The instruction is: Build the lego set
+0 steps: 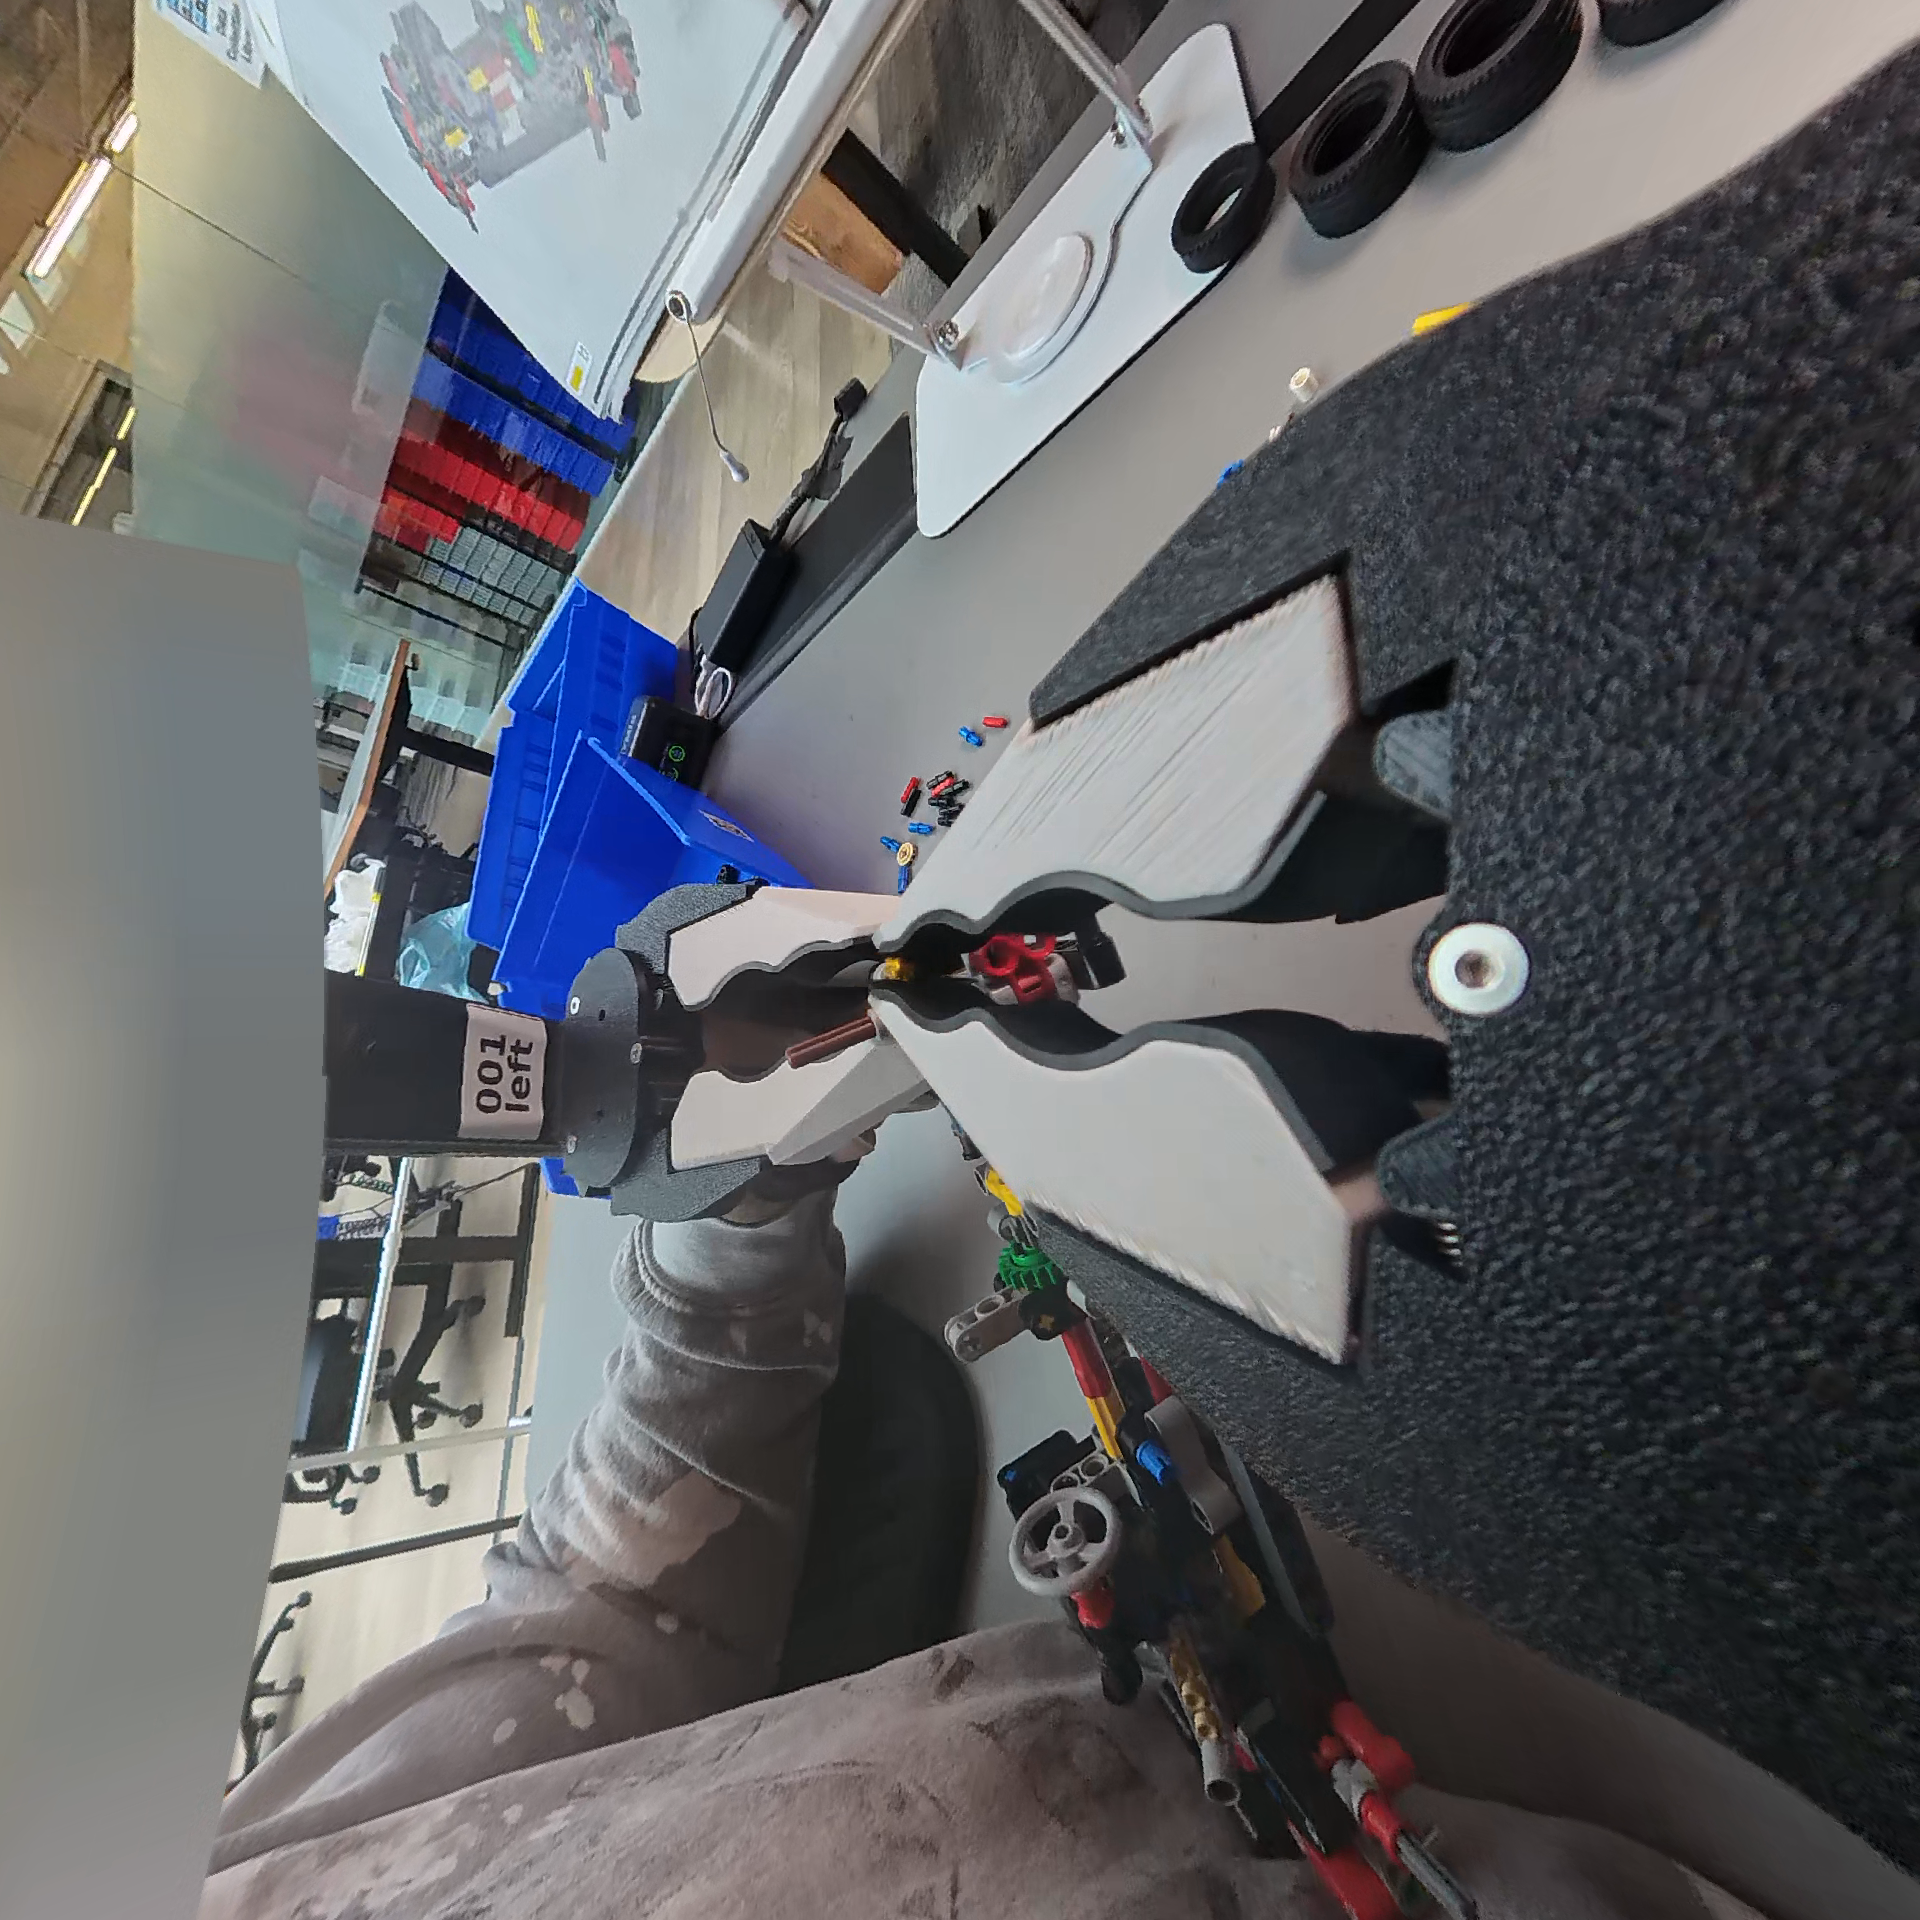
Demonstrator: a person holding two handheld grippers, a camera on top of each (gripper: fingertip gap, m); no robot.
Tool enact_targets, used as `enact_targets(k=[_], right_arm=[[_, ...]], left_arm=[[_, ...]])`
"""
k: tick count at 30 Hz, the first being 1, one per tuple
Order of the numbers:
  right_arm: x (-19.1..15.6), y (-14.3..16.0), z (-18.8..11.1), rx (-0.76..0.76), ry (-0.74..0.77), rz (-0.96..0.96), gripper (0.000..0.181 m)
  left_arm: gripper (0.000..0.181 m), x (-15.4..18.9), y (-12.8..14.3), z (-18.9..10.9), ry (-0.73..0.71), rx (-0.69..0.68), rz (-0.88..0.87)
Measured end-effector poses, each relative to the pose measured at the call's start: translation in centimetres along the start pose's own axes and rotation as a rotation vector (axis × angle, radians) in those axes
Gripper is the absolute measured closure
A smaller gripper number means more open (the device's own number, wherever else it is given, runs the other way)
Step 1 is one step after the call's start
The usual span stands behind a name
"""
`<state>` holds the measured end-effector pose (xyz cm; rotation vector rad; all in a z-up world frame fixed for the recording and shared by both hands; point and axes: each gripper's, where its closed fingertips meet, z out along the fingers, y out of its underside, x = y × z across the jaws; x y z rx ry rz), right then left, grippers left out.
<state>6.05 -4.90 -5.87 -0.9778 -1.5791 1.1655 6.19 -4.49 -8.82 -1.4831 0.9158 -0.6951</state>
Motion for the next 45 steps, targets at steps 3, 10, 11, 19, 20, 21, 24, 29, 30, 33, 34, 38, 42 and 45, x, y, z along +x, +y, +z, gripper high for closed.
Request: enact_targets(k=[3, 10, 11, 19, 20, 21, 24, 29, 30, 33, 34, 38, 42, 45], right_arm=[[-0.3, 0.2, 0.4, -0.013, -0.016, 0.004, 0.18], [-0.2, 0.1, 0.7, 0.027, -0.017, 0.08, 0.18], [-0.2, 0.1, 0.7, 0.031, -0.009, 0.095, 0.18], [0.0, 0.3, 1.2, 0.054, 0.049, 0.221, 0.181], [0.0, 0.6, 1.3, 0.037, 0.052, 0.214, 0.18], [-0.1, 0.6, 1.3, 0.029, 0.053, 0.21, 0.181], [-0.2, 0.7, 1.4, 0.019, 0.052, 0.216, 0.18], [-0.4, 1.1, 1.6, -0.043, 0.039, 0.178, 0.18], [-0.4, 1.3, 1.6, -0.058, 0.035, 0.166, 0.18], [-0.3, 1.3, 1.8, -0.076, 0.03, 0.163, 0.18], [-0.1, 1.4, 1.9, -0.086, 0.033, 0.161, 0.181], [-0.3, 1.1, 2.1, -0.101, -0.004, 0.185, 0.18], [0.1, 1.7, 2.5, -0.13, -0.003, 0.179, 0.181], [-0.6, 1.0, 2.8, -0.113, -0.039, 0.213, 0.181]], left_arm=[[0.164, 0.1, -0.3, 0.1, 0.003, 0.013, 0.002], [0.162, 0.0, -0.4, -0.2, -0.011, 0.019, 0.0], [0.163, 0.0, -0.3, -0.2, -0.016, 0.018, -0.001], [0.163, -0.1, 0.1, -0.4, -0.058, 0.0, -0.027], [0.163, -0.1, 0.3, -0.4, -0.064, -0.013, -0.026], [0.163, -0.1, 0.3, -0.4, -0.069, -0.017, -0.026], [0.163, 0.0, 0.5, -0.5, -0.072, -0.024, -0.037], [0.166, 0.1, 0.7, -0.6, -0.078, -0.032, -0.056], [0.166, 0.0, 0.8, -0.6, -0.079, -0.034, -0.06], [0.166, -0.1, 0.8, -0.7, -0.082, -0.029, -0.076], [0.166, -0.2, 1.0, -0.8, -0.093, -0.04, -0.074], [0.164, -0.1, 0.8, -0.9, -0.092, -0.043, -0.062], [0.167, -0.4, 1.5, -0.8, -0.1, -0.078, -0.066], [0.166, 0.4, 1.0, -0.4, -0.079, -0.074, -0.046]])
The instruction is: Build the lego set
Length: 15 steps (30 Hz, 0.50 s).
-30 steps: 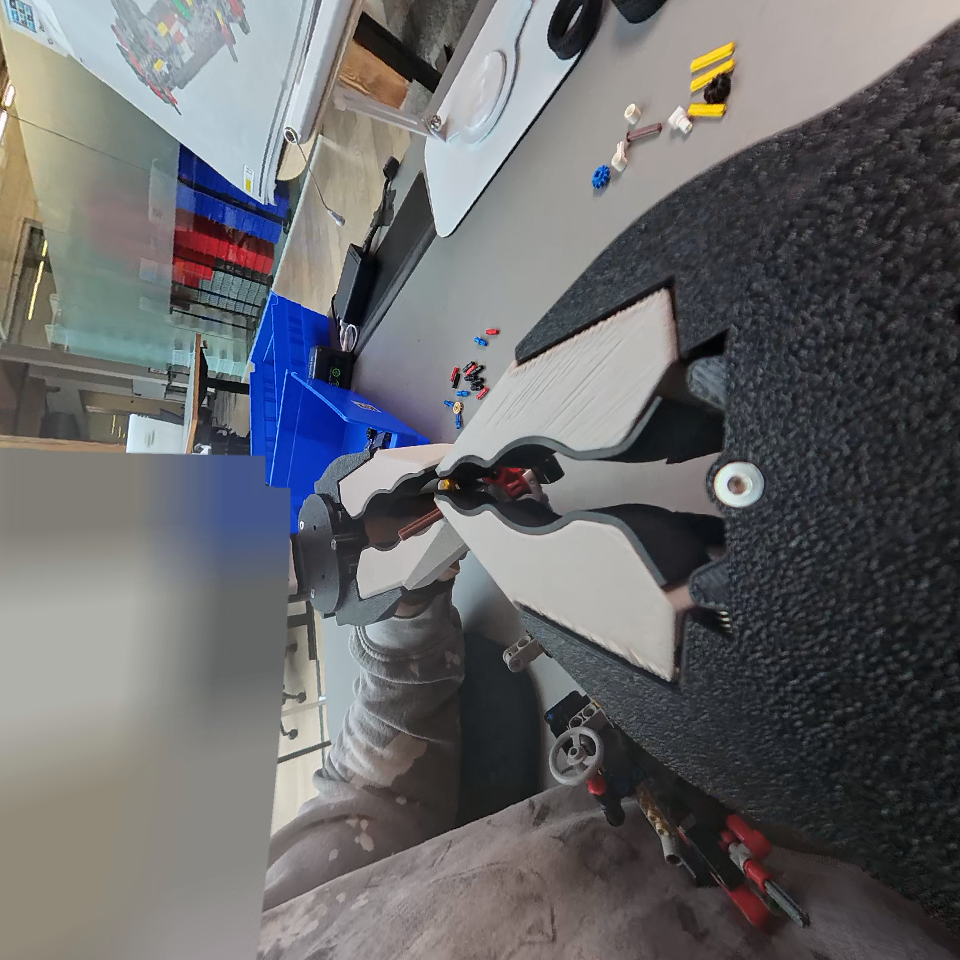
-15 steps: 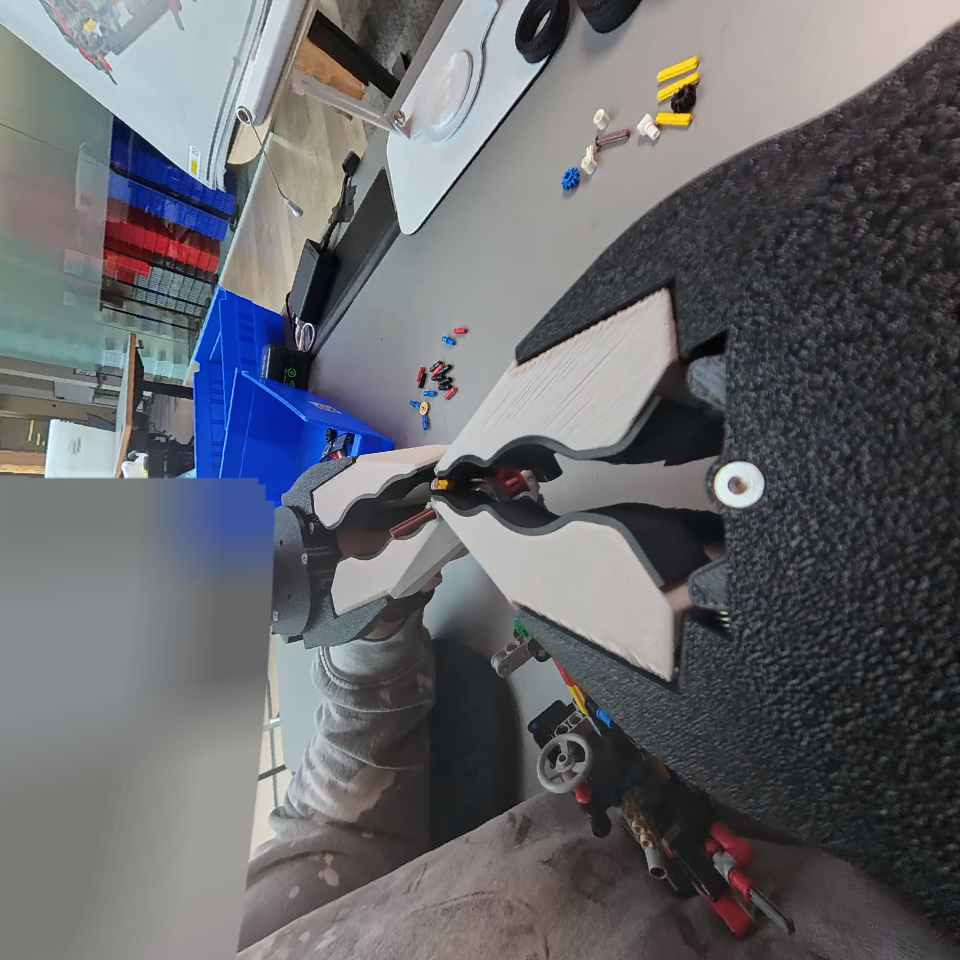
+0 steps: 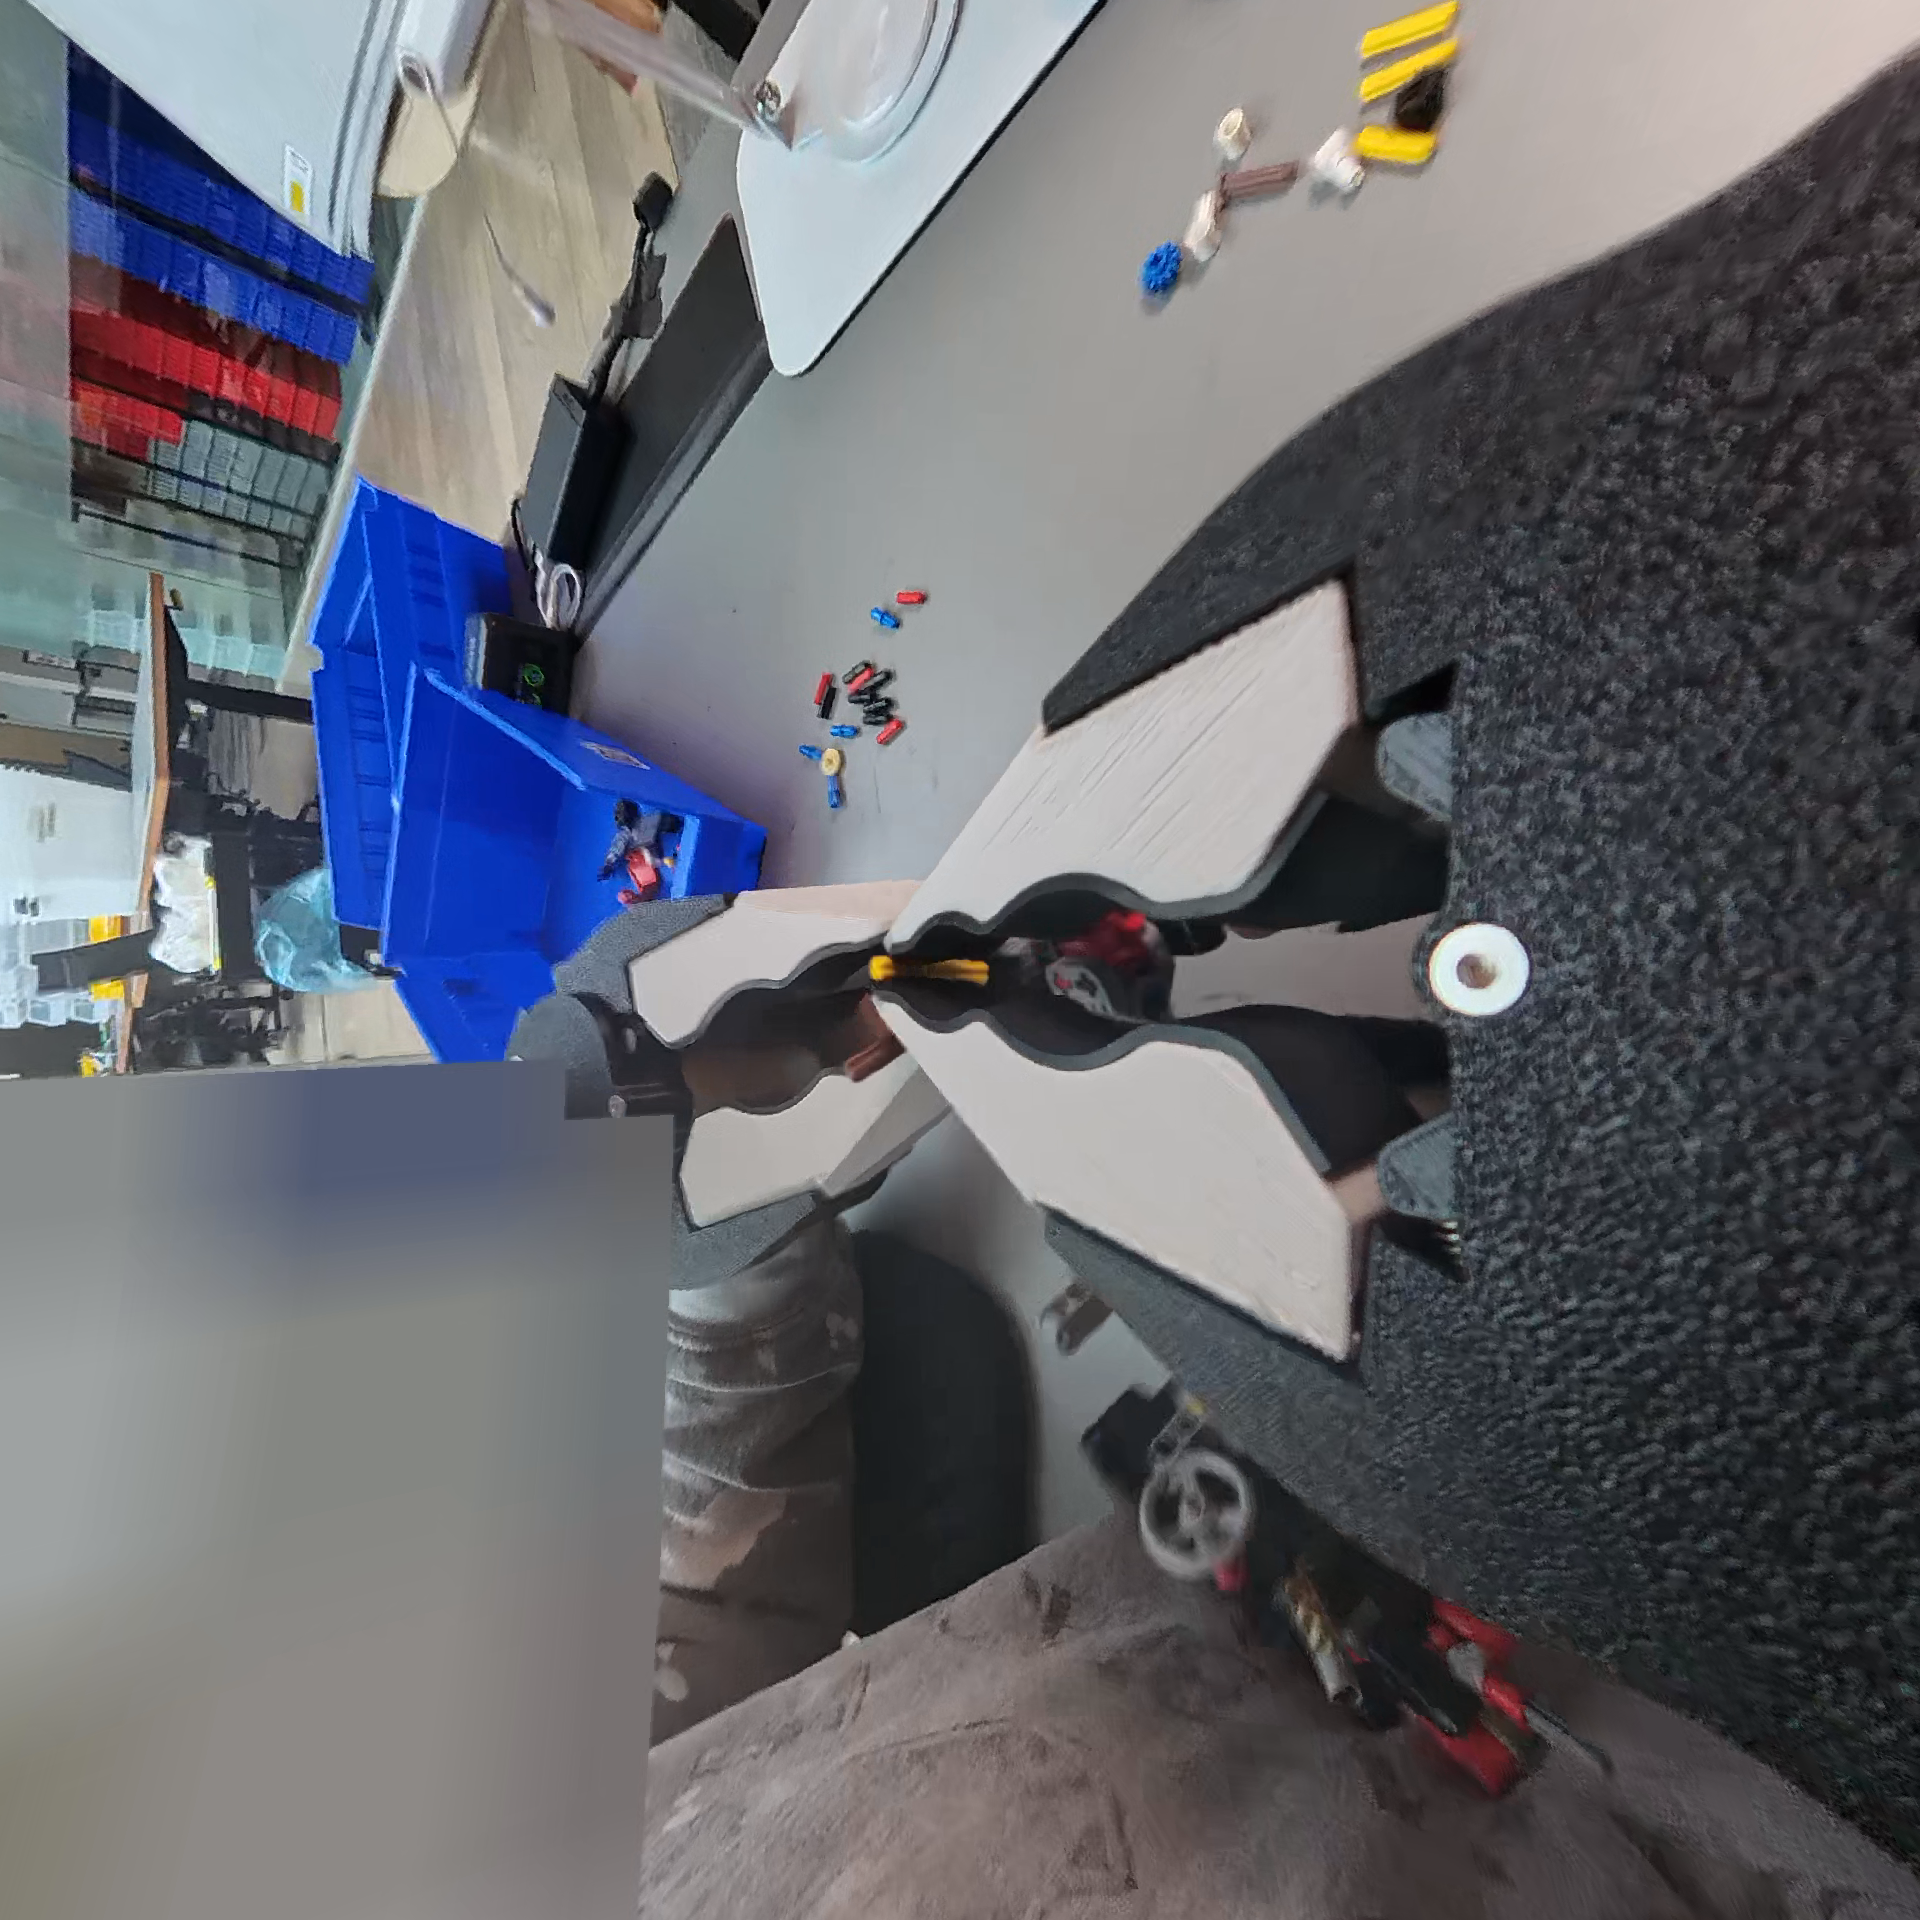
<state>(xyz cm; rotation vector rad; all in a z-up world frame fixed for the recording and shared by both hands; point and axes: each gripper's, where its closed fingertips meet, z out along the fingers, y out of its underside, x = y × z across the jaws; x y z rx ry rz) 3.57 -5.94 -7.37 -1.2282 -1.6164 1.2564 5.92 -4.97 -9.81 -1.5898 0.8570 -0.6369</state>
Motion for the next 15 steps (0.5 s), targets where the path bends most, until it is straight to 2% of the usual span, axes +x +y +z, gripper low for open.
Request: enact_targets(k=[1, 7, 11, 15], right_arm=[[0.2, 0.9, 0.3, -0.048, 0.015, -0.05, 0.181], [1.3, 0.2, -0.1, 0.034, -0.012, 0.057, 0.181], [3.0, -0.7, -0.7, 0.157, -0.031, 0.25, 0.181], [4.0, 0.0, -0.6, 0.196, -0.054, 0.368, 0.181]], left_arm=[[0.166, -0.2, 0.2, 0.2, -0.015, -0.026, 0.016], [0.163, -0.7, 0.3, 0.1, -0.024, -0.044, 0.035], [0.162, -1.9, 2.9, 0.2, -0.05, -0.142, -0.005], [0.16, -2.9, 5.8, 0.6, -0.068, -0.244, -0.103]])
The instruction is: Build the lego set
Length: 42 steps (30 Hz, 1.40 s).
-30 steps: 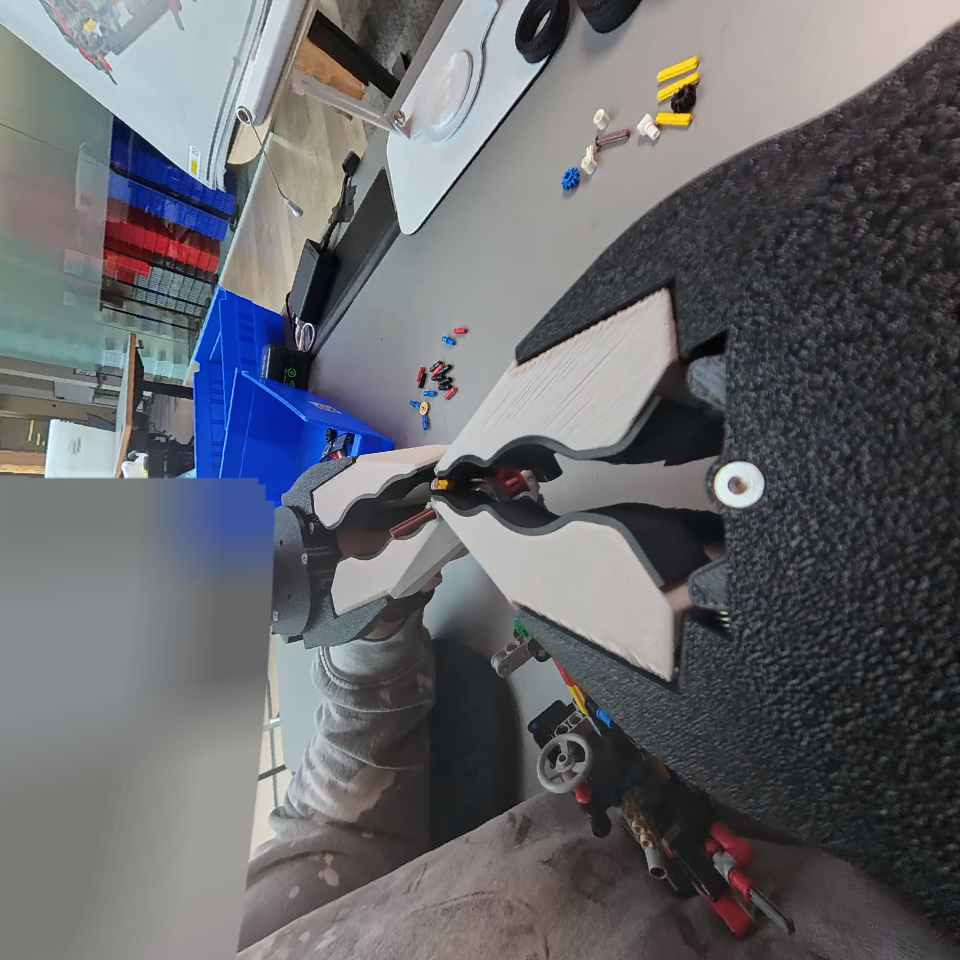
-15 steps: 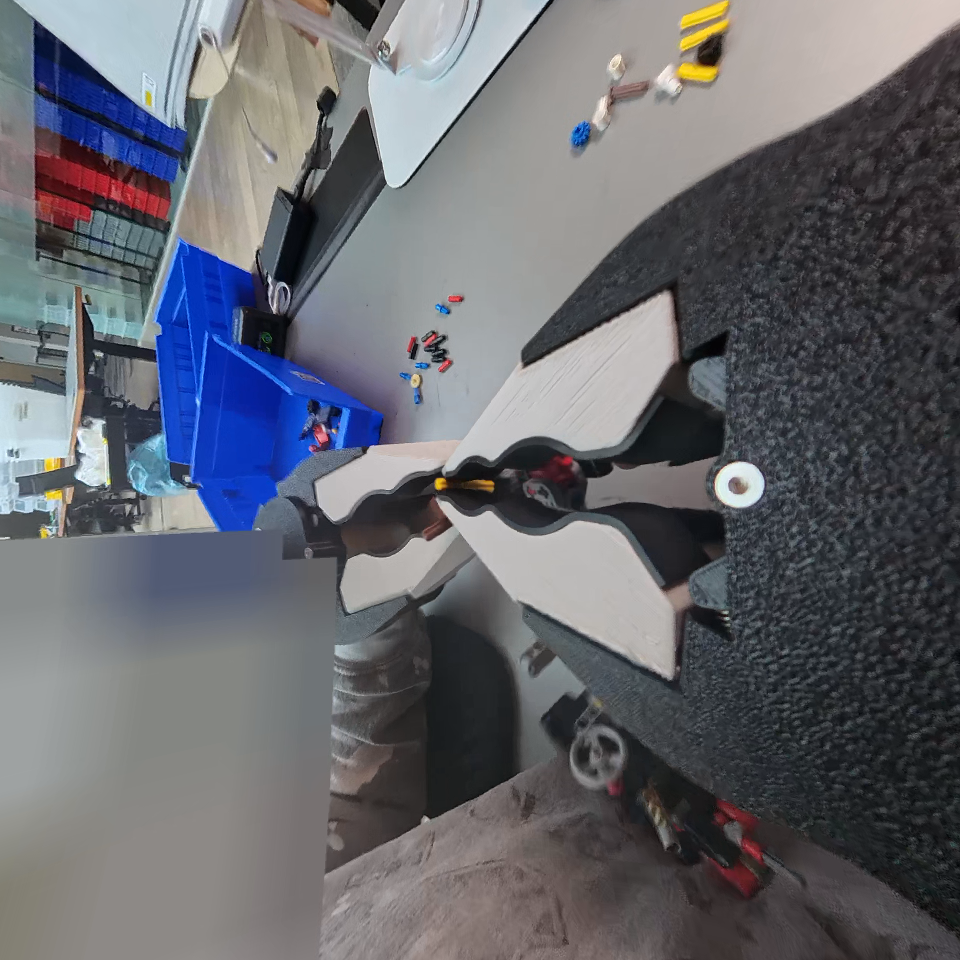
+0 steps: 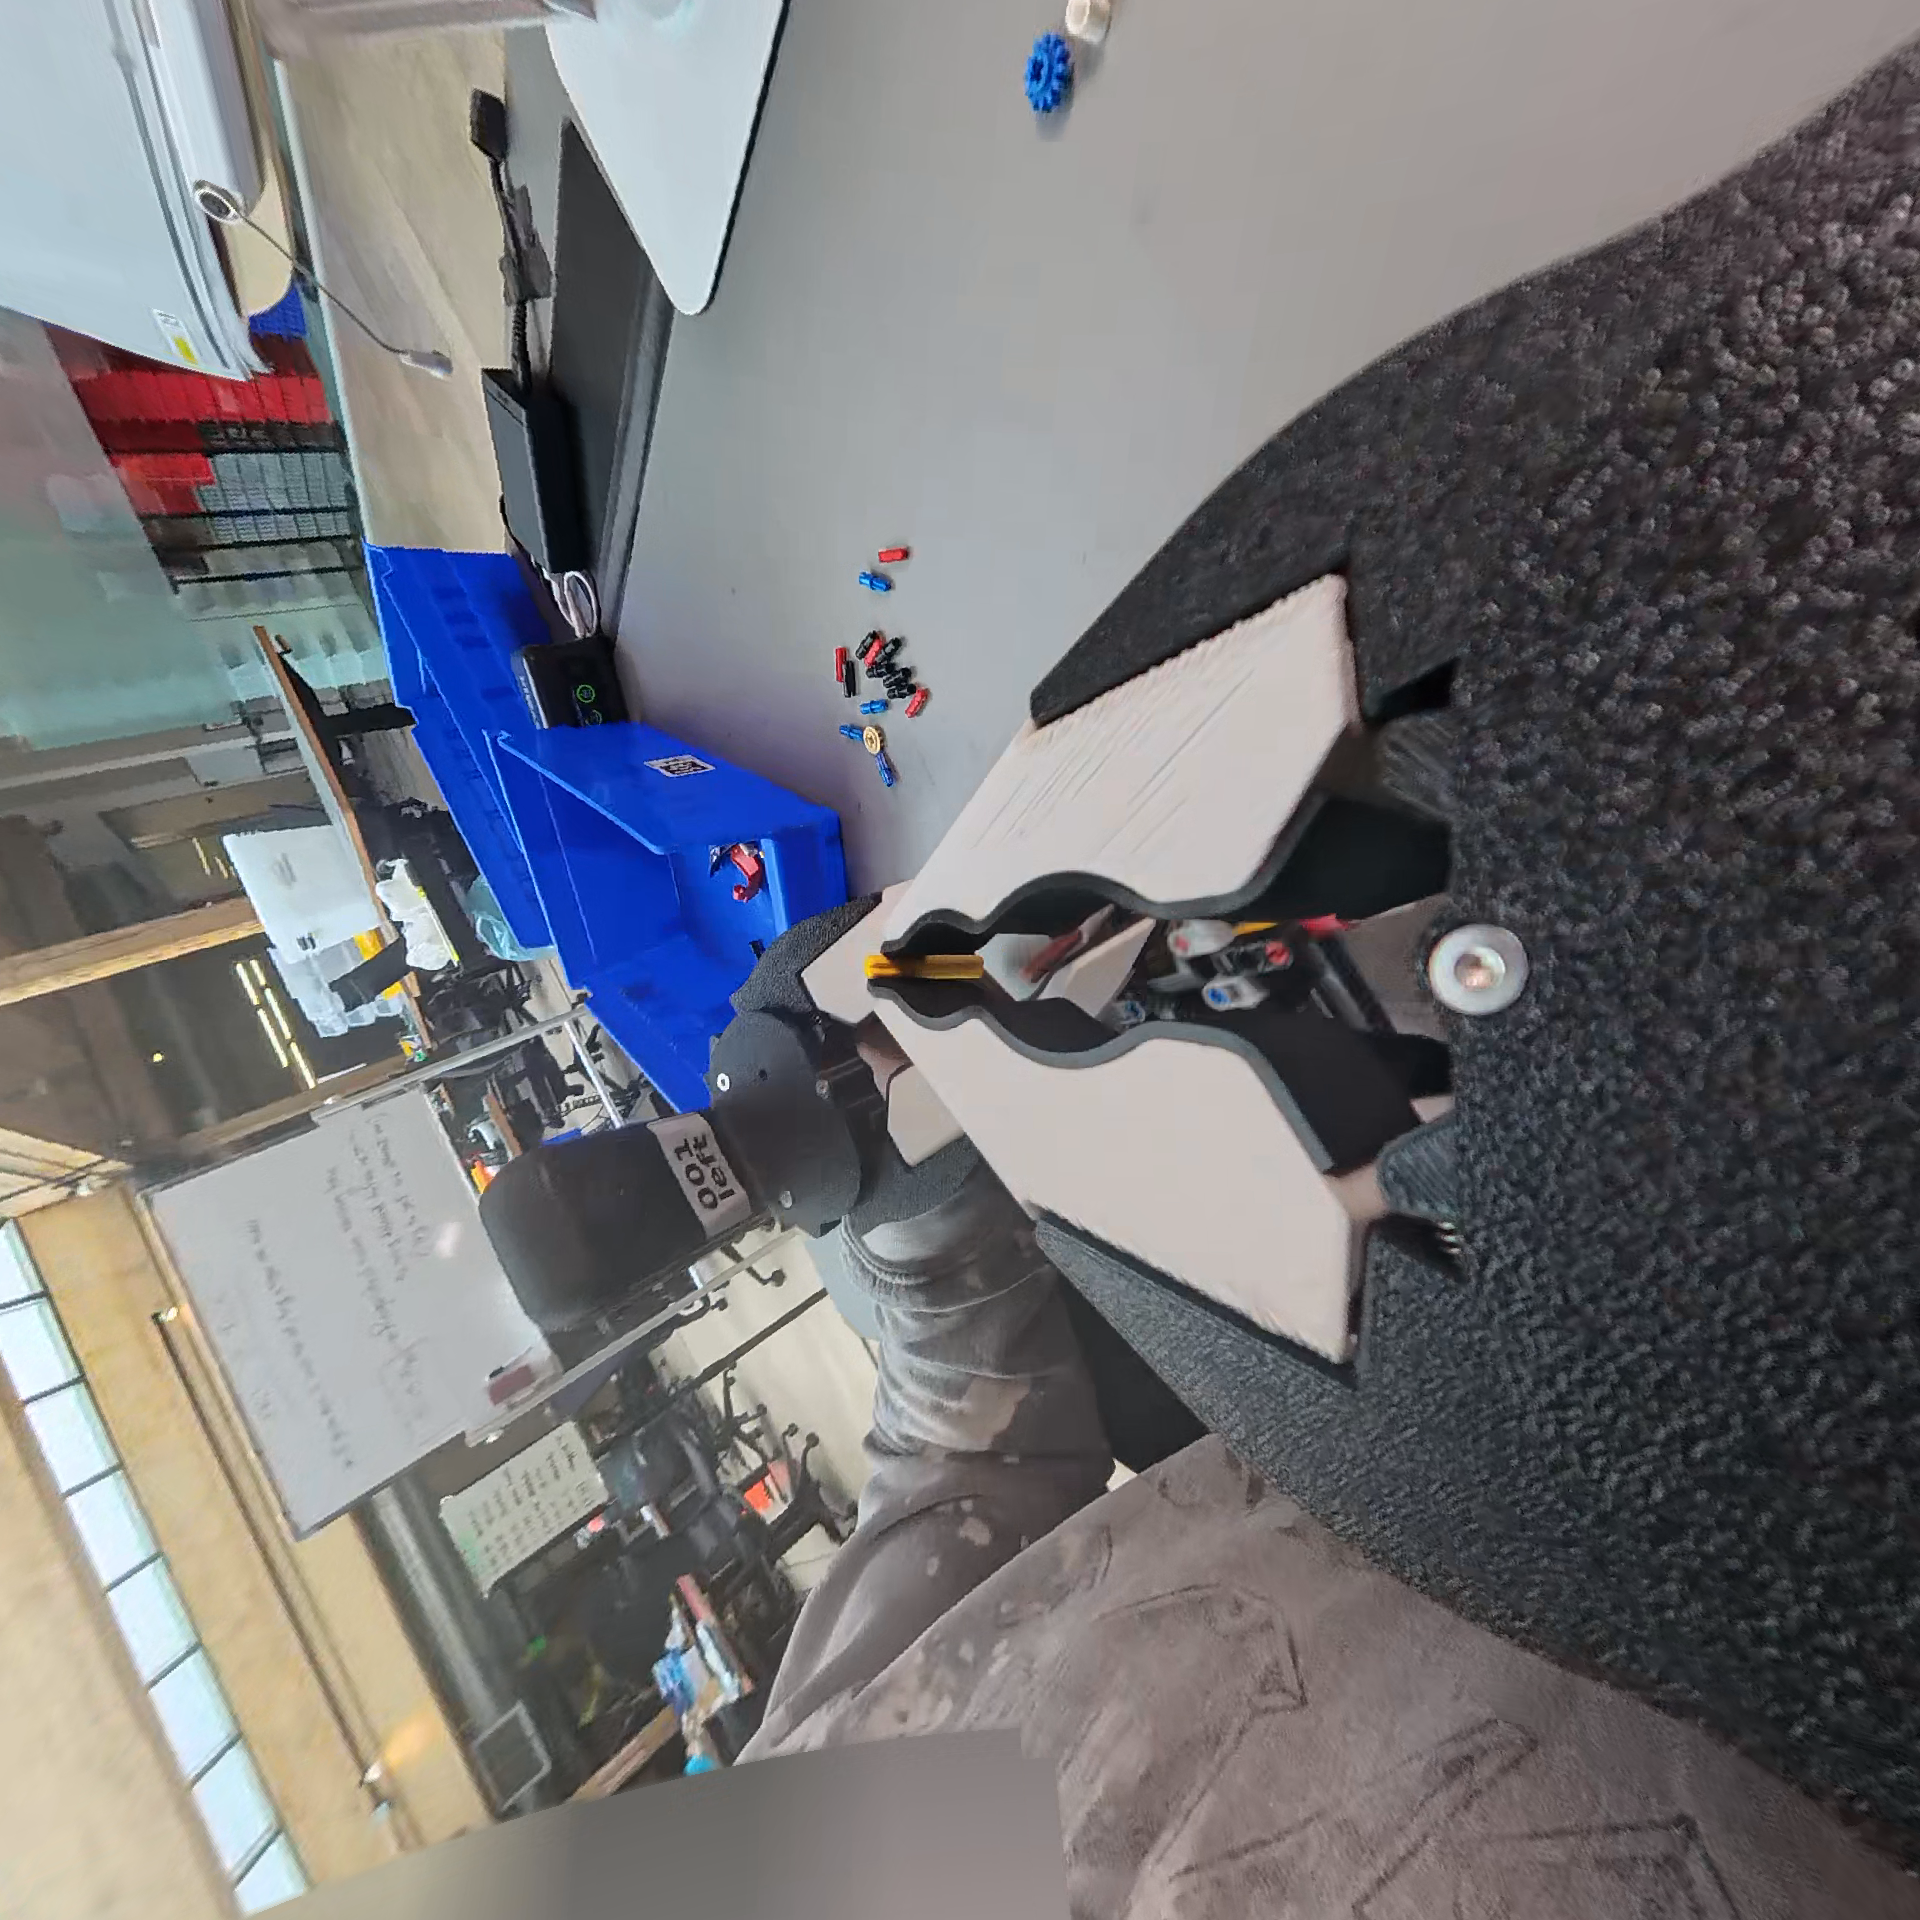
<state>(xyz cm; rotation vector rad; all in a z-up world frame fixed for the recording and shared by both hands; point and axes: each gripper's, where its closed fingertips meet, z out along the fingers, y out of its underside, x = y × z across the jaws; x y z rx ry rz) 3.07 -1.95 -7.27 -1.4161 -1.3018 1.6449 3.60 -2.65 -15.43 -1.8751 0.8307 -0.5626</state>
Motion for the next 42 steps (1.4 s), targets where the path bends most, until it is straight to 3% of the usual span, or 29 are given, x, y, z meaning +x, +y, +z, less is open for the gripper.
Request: enact_targets(k=[6, 8, 11, 16, 18, 22, 26, 34, 39, 42], right_arm=[[0.6, 1.1, -0.2, 0.032, -0.046, 0.082, 0.18], [0.5, 1.2, -0.4, 0.045, -0.062, 0.078, 0.181], [-0.4, 0.5, -0.4, 0.086, -0.109, 0.091, 0.18], [-2.9, 0.4, 0.7, 0.129, -0.188, 0.082, 0.18], [-3.2, 0.8, 1.0, 0.142, -0.176, 0.046, 0.18], [-3.0, 1.2, 1.0, 0.155, -0.182, 0.059, 0.18], [-3.1, 2.2, 0.7, 0.056, -0.199, -0.037, 0.18], [-3.6, 6.6, 0.5, -0.309, -0.222, -0.433, 0.179], [-3.3, 7.8, 0.9, -0.388, -0.222, -0.529, 0.18], [-2.9, 7.4, 1.2, -0.355, -0.199, -0.551, 0.181]], left_arm=[[0.157, -1.1, 1.7, 0.1, -0.005, -0.081, -0.068], [0.148, -1.0, 0.4, -1.1, 0.019, -0.024, -0.072], [0.151, 0.8, -2.3, -2.8, 0.105, 0.092, -0.096], [0.165, 2.8, -5.3, -2.5, 0.092, 0.245, -0.154], [0.176, 3.3, -5.8, -2.6, 0.095, 0.265, -0.161], [0.179, 3.0, -5.4, -2.6, 0.072, 0.25, -0.163], [0.179, 3.2, -4.5, -2.8, 0.081, 0.189, -0.112], [0.18, 5.0, -0.8, -2.0, 0.134, -0.031, 0.002], [0.18, 4.9, 0.3, -1.7, 0.129, -0.077, 0.004], [0.179, 4.1, 0.1, -1.9, 0.11, -0.045, -0.012]])
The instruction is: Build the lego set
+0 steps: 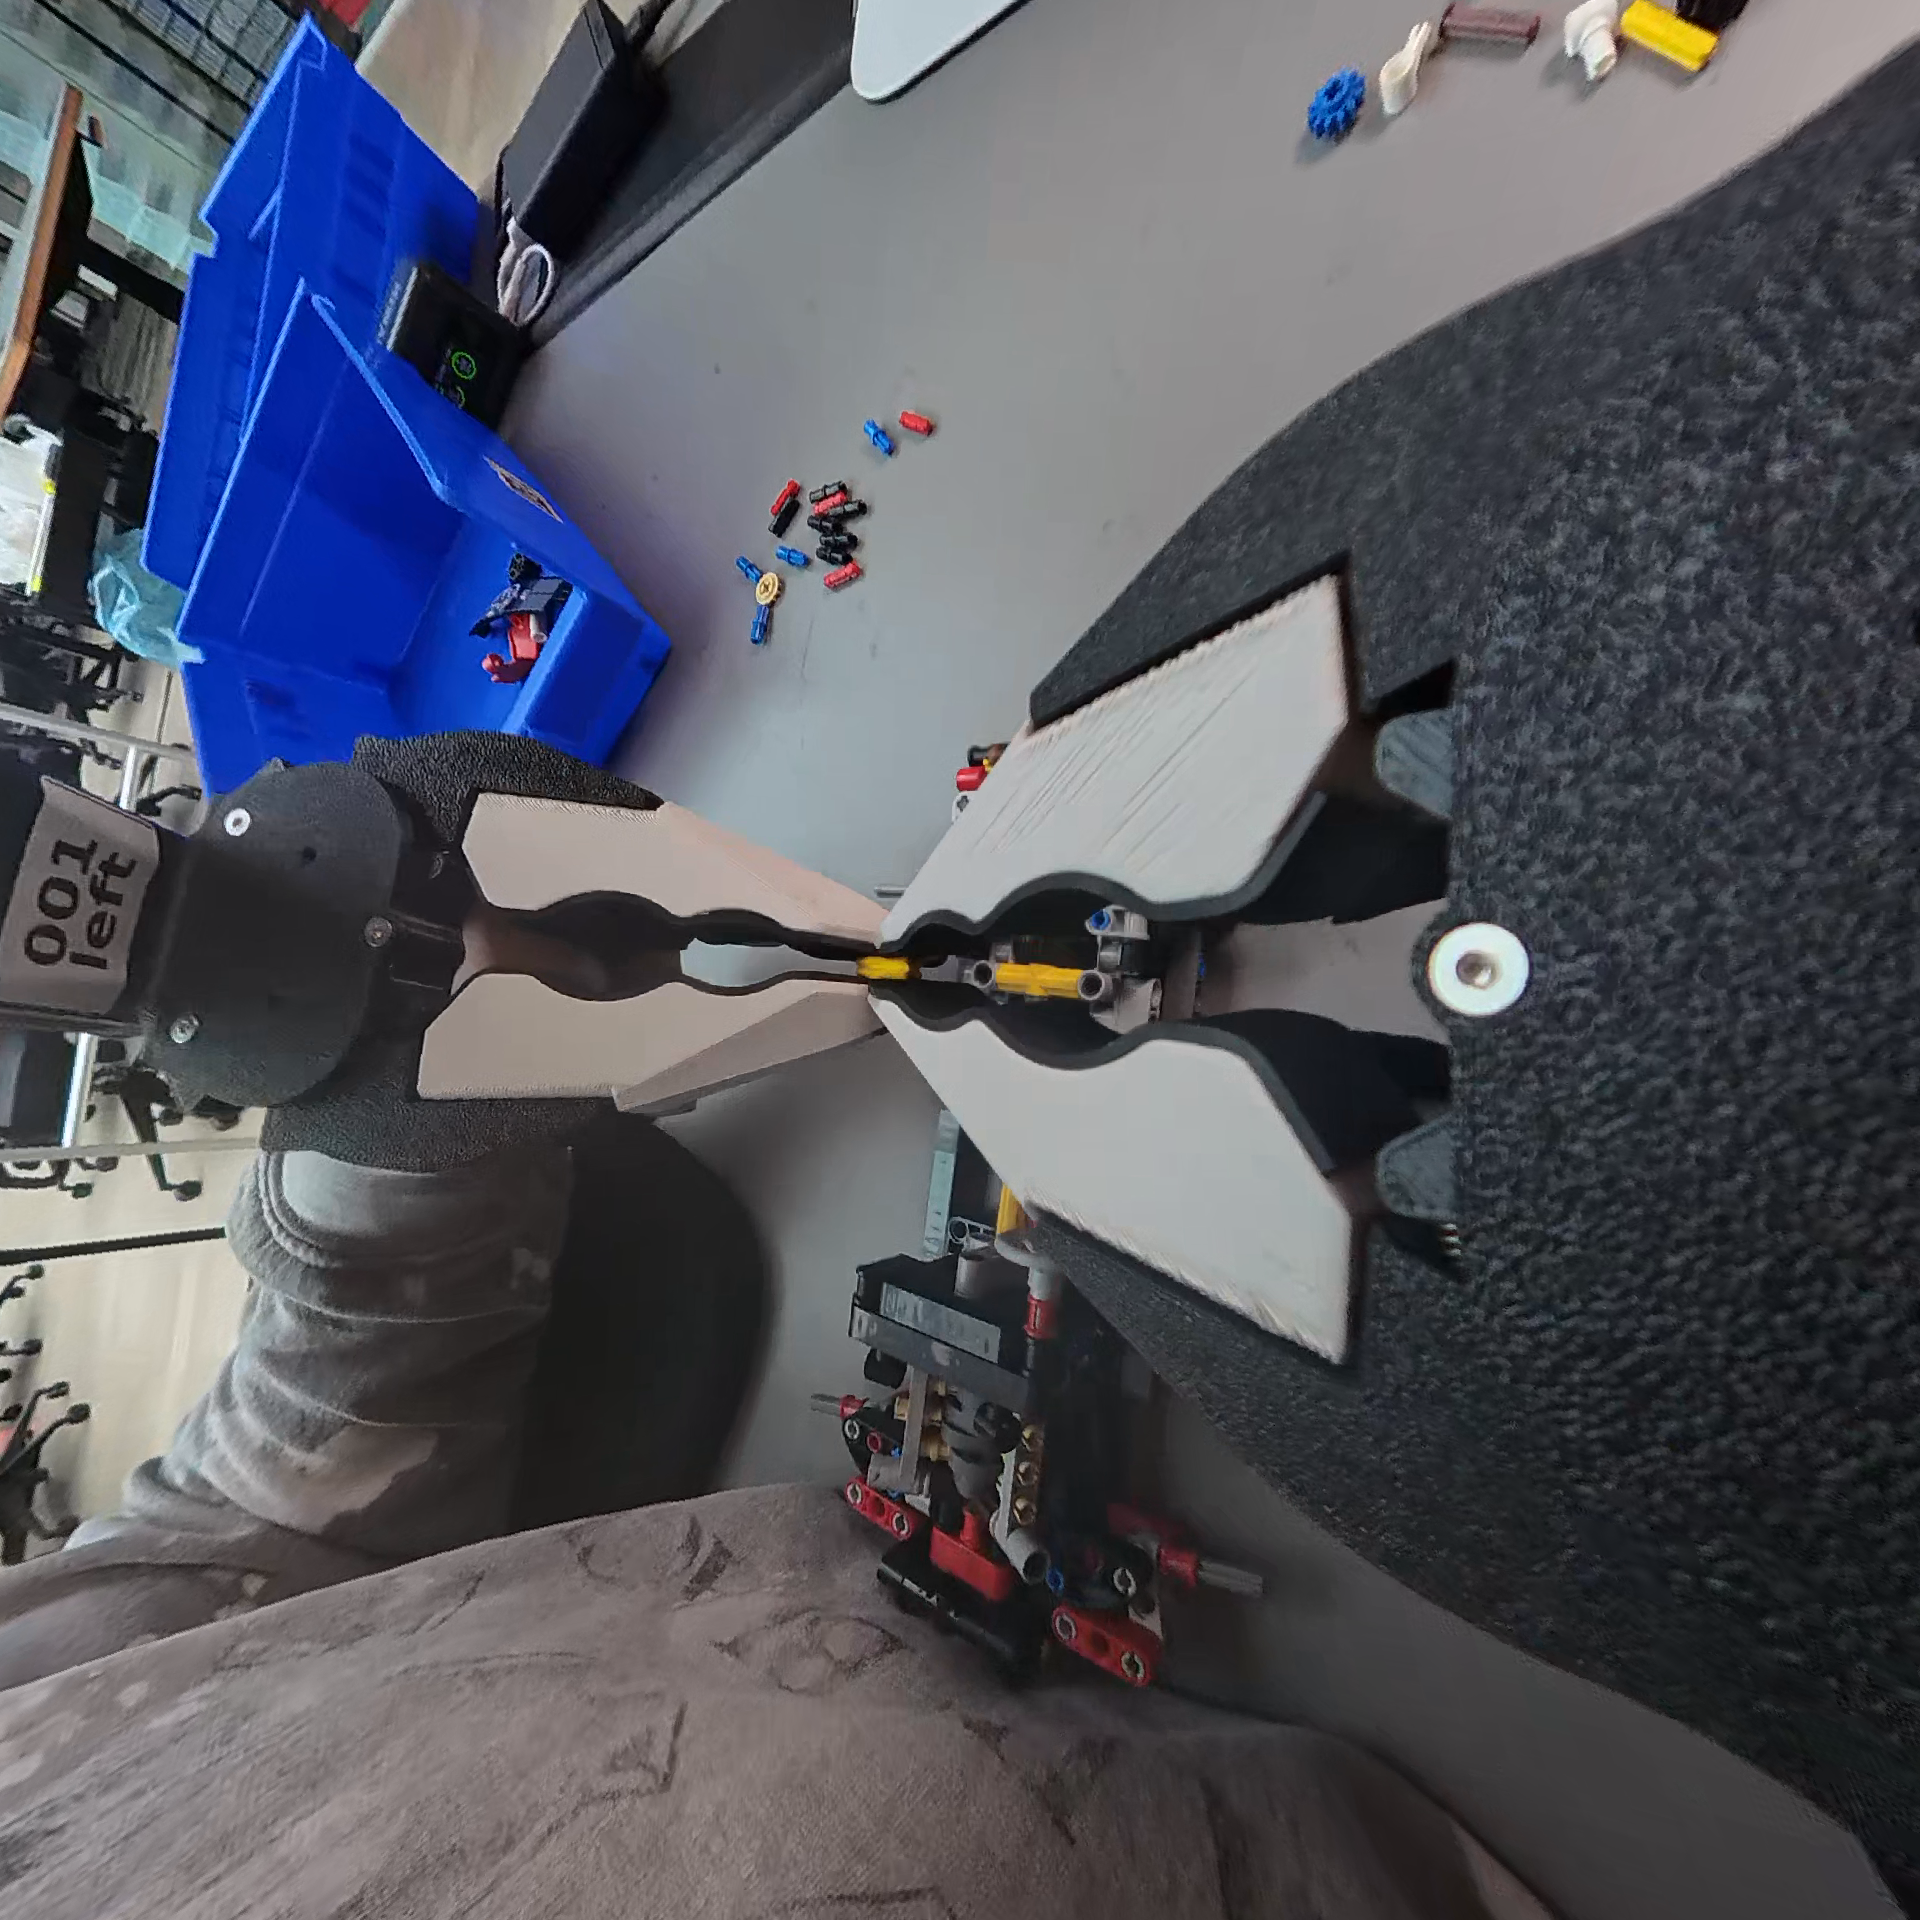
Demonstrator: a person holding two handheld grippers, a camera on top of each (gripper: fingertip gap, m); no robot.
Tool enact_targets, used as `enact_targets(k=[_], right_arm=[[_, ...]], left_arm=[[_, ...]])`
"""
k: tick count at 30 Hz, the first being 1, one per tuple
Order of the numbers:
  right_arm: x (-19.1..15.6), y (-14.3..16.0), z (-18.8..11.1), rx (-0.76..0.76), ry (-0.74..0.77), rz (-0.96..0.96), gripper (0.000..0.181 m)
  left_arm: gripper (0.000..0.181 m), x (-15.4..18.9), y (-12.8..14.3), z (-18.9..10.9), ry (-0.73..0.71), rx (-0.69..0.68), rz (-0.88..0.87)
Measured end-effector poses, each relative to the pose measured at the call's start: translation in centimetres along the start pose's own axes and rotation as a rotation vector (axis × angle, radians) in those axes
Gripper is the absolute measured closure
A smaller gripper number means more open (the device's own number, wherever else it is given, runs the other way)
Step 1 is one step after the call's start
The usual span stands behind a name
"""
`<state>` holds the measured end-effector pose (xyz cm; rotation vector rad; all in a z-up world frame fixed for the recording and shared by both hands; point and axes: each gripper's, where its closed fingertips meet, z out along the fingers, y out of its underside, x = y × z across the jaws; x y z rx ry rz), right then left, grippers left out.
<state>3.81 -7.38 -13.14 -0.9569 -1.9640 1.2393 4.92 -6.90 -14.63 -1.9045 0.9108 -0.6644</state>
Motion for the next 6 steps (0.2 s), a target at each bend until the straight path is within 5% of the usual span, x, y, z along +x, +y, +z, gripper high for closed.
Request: enact_targets(k=[6], right_arm=[[5.1, 3.4, -1.8, -0.058, 0.155, 0.106, 0.18]], left_arm=[[0.169, -6.0, 3.5, -1.4, -0.171, -0.043, -0.208]])
